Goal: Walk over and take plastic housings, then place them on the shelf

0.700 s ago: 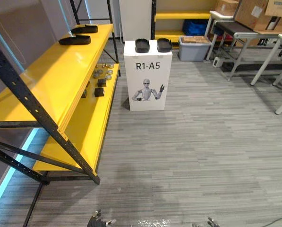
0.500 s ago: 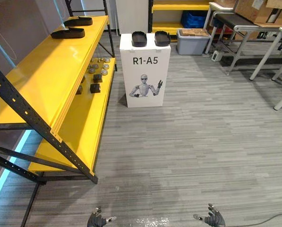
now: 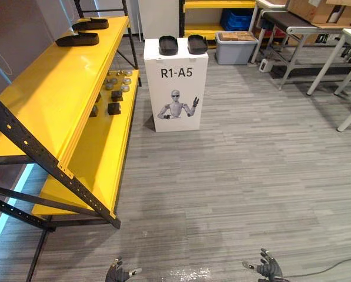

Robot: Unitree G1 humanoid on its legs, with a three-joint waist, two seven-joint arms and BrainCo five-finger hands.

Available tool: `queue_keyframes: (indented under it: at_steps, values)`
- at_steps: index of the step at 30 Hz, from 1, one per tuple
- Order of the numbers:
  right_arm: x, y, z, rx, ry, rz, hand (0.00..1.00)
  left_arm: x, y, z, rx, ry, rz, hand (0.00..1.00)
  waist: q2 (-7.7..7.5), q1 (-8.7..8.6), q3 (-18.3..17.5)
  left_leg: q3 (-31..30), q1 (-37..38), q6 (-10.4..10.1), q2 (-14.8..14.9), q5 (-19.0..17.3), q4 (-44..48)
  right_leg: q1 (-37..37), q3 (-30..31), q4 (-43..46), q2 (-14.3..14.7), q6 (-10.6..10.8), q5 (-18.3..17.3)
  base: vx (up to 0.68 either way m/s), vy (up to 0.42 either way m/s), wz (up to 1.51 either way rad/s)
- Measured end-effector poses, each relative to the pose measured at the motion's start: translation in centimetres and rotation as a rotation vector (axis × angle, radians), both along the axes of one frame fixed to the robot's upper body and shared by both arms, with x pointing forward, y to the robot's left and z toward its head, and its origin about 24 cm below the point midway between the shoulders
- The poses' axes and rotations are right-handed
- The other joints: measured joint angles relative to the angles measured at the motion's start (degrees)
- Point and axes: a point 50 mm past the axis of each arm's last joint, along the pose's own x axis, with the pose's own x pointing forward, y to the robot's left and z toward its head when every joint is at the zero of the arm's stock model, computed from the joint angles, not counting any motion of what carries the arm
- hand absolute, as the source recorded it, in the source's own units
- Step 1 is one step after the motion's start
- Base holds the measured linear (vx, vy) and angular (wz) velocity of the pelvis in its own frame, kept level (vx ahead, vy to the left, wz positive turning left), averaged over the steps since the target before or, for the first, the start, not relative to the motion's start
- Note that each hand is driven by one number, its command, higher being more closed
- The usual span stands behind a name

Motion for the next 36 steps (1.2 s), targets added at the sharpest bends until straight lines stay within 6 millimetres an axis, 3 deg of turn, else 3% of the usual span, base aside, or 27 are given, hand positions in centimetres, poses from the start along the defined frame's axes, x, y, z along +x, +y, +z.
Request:
queue_keyframes:
  at_steps: [2,4,5,7,9,11,13,14,15,16,17,18,19,20,21,22,23,24,25,26,29,31,32,33,34,35,36]
  values:
    - [0.7,0.0,0.3,-0.003,-0.026,0.005,0.0,0.5,0.1,0.4,0.005,-0.034,0.0,0.0,-0.05,0.06,0.32,0.09,-1.9,0.5,-0.25,-2.01,2.97,-3.37,-0.21,5.99,-0.83,0.82,-3.65,0.04,0.026,-0.03]
    - [1.3,0.0,0.7,-0.008,-0.047,0.009,0.0,1.3,0.0,0.9,0.007,-0.072,0.003,0.0,-0.26,0.28,1.33,0.17,-2.26,1.49,-1.29,-5.33,6.59,-6.87,-0.99,17.86,-3.06,4.33,-8.44,0.12,0.053,-0.01]
    - [1.5,0.0,0.7,-0.008,-0.05,0.01,0.0,1.3,0.0,0.9,0.003,-0.076,0.008,0.0,-0.07,0.68,1.42,0.21,-2.13,1.86,-1.38,-5.91,7.05,-8.52,-1.79,21.8,-3.55,4.73,-8.68,0.17,0.081,0.0]
    - [1.7,0.5,0.7,0.001,-0.055,0.013,0.0,2.0,0.2,1.4,0.019,-0.108,0.01,0.0,-0.56,0.6,2.44,-1.46,0.26,3.9,-2.18,-8.33,8.22,-16.25,-5.68,41.83,-6.93,4.84,-8.42,0.2,0.069,0.27]
    - [1.7,0.4,0.7,-0.001,-0.054,0.012,0.0,2.4,0.3,1.6,0.027,-0.122,0.016,0.0,-0.39,-0.01,3.21,-3.14,2.62,4.43,-1.94,-9.79,8.85,-19.45,-7.66,47.67,-8.3,4.69,-10.01,0.31,0.004,0.45]
    - [2.3,0.0,1.0,-0.01,-0.072,0.008,0.0,2.9,0.3,1.8,0.024,-0.137,0.026,0.0,-0.2,-0.43,4.23,-4.68,5.17,4.13,-1.01,-10.61,7.97,-22.97,-9.84,46.71,-8.8,4.56,-10.43,0.38,-0.057,0.47]
    - [3.3,-0.3,1.5,-0.02,-0.1,0.004,0.0,4.9,0.0,2.4,0.027,-0.183,0.004,0.0,1.23,-2.13,6.41,-7.56,8.36,3.93,2.85,-10.67,5.42,-27.11,-11.6,36.41,-6.8,3.24,-9.21,0.44,-0.147,0.75]
    - [3.4,-0.4,1.6,-0.024,-0.103,0.003,0.0,5.3,0.0,2.6,0.029,-0.194,-0.003,0.0,1.21,-2.36,6.52,-8.05,8.84,3.58,3.63,-10.59,5.03,-28.01,-11.26,32.49,-6.36,2.7,-8.1,0.45,-0.206,0.74]
    - [3.3,-0.5,1.6,-0.028,-0.102,0.002,0.0,5.9,0.1,2.8,0.036,-0.21,-0.012,0.0,0.71,-2.53,6.59,-8.3,10.24,0.99,4.41,-10.62,4.33,-28.51,-10.52,23.95,-5.96,2.43,-3.65,0.37,-0.196,0.51]
    - [3.2,-0.5,1.6,-0.029,-0.1,0.001,0.0,6.0,0.2,2.9,0.041,-0.211,-0.019,0.0,0.14,-2.63,6.55,-8.35,11.01,-0.25,4.59,-11.23,4.35,-28.62,-9.82,21.0,-5.9,1.61,-0.3,0.5,-0.306,0.6]
    - [2.9,-0.7,1.5,-0.035,-0.09,-0.003,0.0,5.9,-0.1,2.7,0.035,-0.204,-0.023,0.0,-0.02,-3.32,6.31,-8.78,12.73,-2.71,5.84,-12.65,5.28,-28.65,-9.89,23.94,-5.7,-2.81,6.32,0.69,-0.451,0.31]
    - [3.6,-0.6,1.7,-0.036,-0.106,0.003,0.0,6.0,-0.3,2.7,0.028,-0.205,-0.025,0.0,0.94,-3.29,6.07,-8.76,11.24,-4.58,7.45,-11.7,9.14,-29.62,-10.58,27.41,-4.75,-3.59,2.43,0.72,-0.47,0.17]
    - [3.9,-0.4,1.8,-0.035,-0.112,0.014,0.0,6.1,-0.5,2.7,0.025,-0.206,-0.023,0.0,1.06,-3.26,6.09,-8.74,9.9,-6.3,7.94,-10.71,12.58,-29.52,-10.72,27.83,-4.2,-4.07,1.22,0.87,-0.525,-0.02]
    - [4.1,0.2,1.8,-0.03,-0.118,0.038,0.0,6.1,-1.0,2.6,0.008,-0.207,-0.016,0.0,2.2,-3.28,6.72,-9.12,2.26,-7.5,10.76,-3.69,30.64,-24.3,-11.82,24.44,-1.65,-5.34,-1.04,0.5,-0.284,0.03]
    - [4.0,0.2,1.8,-0.029,-0.116,0.04,0.0,6.1,-1.1,2.5,0.004,-0.206,-0.014,0.0,2.44,-3.32,6.79,-9.23,0.97,-7.51,11.3,-1.56,34.0,-22.93,-12.06,23.32,-1.04,-5.48,-1.13,0.71,-0.382,0.0]
    - [3.7,0.6,1.6,-0.02,-0.109,0.046,0.0,5.8,-1.5,2.4,-0.013,-0.202,-0.006,0.0,3.03,-2.68,7.19,-9.01,-4.24,-8.24,13.97,1.01,48.3,-16.07,-12.46,18.11,1.71,-5.99,-1.05,0.46,-0.225,-0.12]
    - [3.6,0.9,1.5,-0.011,-0.108,0.046,0.0,5.6,-1.6,2.3,-0.017,-0.2,-0.004,0.0,2.92,-2.2,7.34,-8.1,-6.35,-8.57,14.95,0.36,54.03,-12.78,-12.37,15.67,2.65,-6.32,-1.0,0.68,-0.32,-0.18]
    - [3.5,1.4,1.5,0.007,-0.122,0.021,0.0,5.6,-1.9,2.3,-0.026,-0.201,-0.001,0.0,2.19,-1.27,7.66,-5.9,-10.51,-7.52,15.86,-1.65,60.63,-6.87,-11.94,11.57,3.69,-6.73,-1.24,0.52,-0.219,-0.17]
    - [3.5,1.6,1.6,0.018,-0.137,0.002,0.0,5.8,-2.5,2.4,-0.038,-0.215,-0.005,0.0,1.12,-0.18,7.59,-2.68,-16.38,-6.36,15.54,-3.63,60.41,-1.87,-11.31,6.98,3.96,-6.86,-1.32,0.5,-0.198,-0.12]
    - [3.6,1.5,1.7,0.017,-0.144,0.001,0.0,6.0,-2.7,2.5,-0.042,-0.222,-0.013,0.0,1.12,0.09,7.6,-1.43,-18.52,-6.38,15.11,-4.31,58.52,-0.29,-11.13,5.48,3.97,-6.86,-1.32,0.58,-0.161,-0.15]
    - [4.3,1.4,1.8,0.019,-0.152,-0.016,0.0,6.1,-2.9,2.6,-0.045,-0.232,-0.01,0.0,0.8,1.83,8.3,1.36,-23.45,-5.42,10.25,-6.09,39.2,4.89,-8.23,1.58,3.26,-6.53,-1.43,0.46,-0.029,-0.47]
    - [4.1,0.8,1.8,0.017,-0.151,-0.061,0.0,6.1,-3.1,2.6,-0.05,-0.23,-0.007,0.0,1.07,2.75,8.2,-2.47,-23.76,-4.93,4.77,-1.92,16.79,9.47,-5.64,-1.68,2.11,-4.51,-3.6,0.51,0.106,-0.7]
    - [3.9,0.6,1.7,0.015,-0.145,-0.067,0.0,6.1,-3.1,2.6,-0.05,-0.23,-0.007,0.0,1.36,2.78,8.15,-3.46,-23.59,-4.8,4.38,-0.41,12.48,10.22,-5.0,-1.99,2.2,-4.18,-4.56,0.52,0.174,-0.59]
    - [3.6,0.8,1.4,0.022,-0.127,-0.076,0.0,5.7,-2.8,2.4,-0.043,-0.219,-0.005,0.0,1.09,2.95,7.92,-4.1,-23.11,-3.25,3.93,5.57,13.06,11.83,-3.4,-1.1,1.73,-3.43,-7.2,0.55,0.202,-0.49]
    - [3.2,1.1,1.0,0.034,-0.11,-0.081,0.0,5.7,-2.5,2.5,-0.033,-0.218,-0.007,0.0,-0.55,2.78,7.33,-4.16,-23.9,-1.53,2.16,5.82,16.44,11.37,-2.72,1.92,-0.34,-2.76,-10.52,0.56,0.2,-0.44]
    - [2.9,1.1,0.9,0.035,-0.101,-0.084,0.0,5.8,-2.5,2.5,-0.033,-0.22,-0.008,0.0,-1.12,2.72,7.05,-4.02,-24.63,-0.2,1.51,4.95,18.46,10.37,-2.1,4.48,-1.2,-2.6,-12.02,0.59,0.171,-0.31]
    - [2.5,1.1,0.6,0.036,-0.084,-0.087,0.0,5.9,-2.7,2.5,-0.038,-0.221,-0.01,0.0,-1.67,2.86,6.87,-2.7,-24.99,1.11,0.91,1.93,21.55,7.87,-1.3,11.75,-2.87,-1.86,-13.69,0.57,0.17,-0.32]
